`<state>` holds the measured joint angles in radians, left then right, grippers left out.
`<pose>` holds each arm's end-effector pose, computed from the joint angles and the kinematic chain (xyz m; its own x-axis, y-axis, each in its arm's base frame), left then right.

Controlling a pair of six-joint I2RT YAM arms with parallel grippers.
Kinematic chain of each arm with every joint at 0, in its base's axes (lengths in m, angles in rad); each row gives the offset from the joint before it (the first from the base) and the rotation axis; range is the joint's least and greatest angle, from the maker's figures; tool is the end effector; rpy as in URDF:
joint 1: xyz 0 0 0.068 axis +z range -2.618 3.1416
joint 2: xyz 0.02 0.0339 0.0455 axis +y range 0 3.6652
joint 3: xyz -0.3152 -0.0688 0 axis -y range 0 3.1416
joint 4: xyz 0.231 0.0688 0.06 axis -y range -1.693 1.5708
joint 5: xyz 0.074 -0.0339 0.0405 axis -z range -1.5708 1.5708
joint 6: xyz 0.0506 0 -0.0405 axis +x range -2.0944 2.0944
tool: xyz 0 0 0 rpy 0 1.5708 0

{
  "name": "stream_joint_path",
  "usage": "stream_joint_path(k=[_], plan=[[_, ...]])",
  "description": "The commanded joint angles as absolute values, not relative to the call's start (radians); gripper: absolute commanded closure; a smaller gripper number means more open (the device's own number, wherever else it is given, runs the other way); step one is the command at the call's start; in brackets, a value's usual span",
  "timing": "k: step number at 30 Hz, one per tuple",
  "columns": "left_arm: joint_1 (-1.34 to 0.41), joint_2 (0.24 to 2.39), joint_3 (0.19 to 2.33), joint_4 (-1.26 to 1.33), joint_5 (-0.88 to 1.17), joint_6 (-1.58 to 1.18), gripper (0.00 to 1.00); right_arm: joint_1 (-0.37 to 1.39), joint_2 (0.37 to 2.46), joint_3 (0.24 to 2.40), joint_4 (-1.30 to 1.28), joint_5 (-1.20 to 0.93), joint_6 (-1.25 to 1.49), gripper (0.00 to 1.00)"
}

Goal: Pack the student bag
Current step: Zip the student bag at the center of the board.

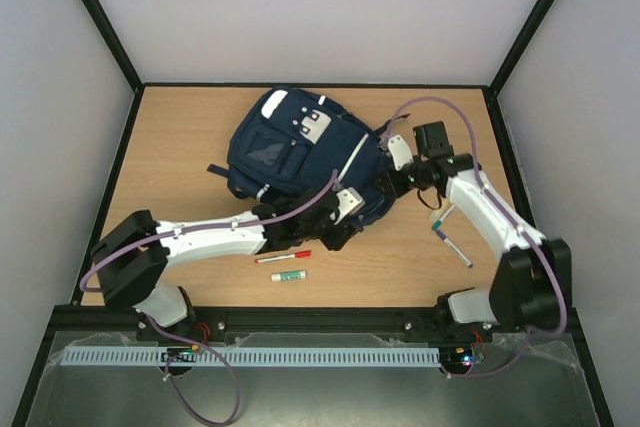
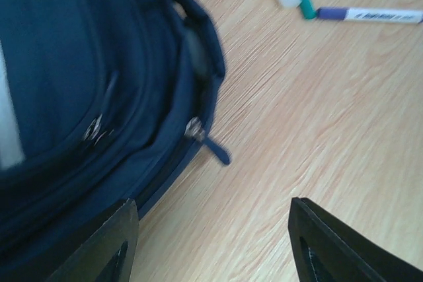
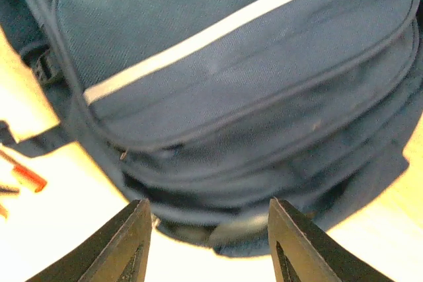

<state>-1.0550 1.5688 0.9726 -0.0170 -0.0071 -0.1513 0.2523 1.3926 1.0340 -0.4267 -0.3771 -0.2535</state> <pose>0.1710 -0.3009 0.2769 -0.4113 0.4198 -0.8091 0.8143 0.5680 -0.1192 0.2734 0.0897 0.3132 -0.5413 -0.3803 -0.7499 -0.6405 0.7643 0.0747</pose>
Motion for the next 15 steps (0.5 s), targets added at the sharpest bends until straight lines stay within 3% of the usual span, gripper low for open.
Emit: stream_joint_path(k=[1,6,15], plan=[[-1.033,1.53,0.876,0.002,-0.131,-0.114,0.35,0.275,1.248,0.91,-0.537,-0.309,-0.286,0.5],[-0.98,1.547,0.819,0.116,-0.155,-0.145,0.34,0.355,1.163,0.81,-0.546,-0.25,-0.287,0.47],[-0.861,1.601,0.774,0.267,0.011,-0.129,0.37,0.394,1.336,0.819,-0.511,-0.283,-0.301,0.46]])
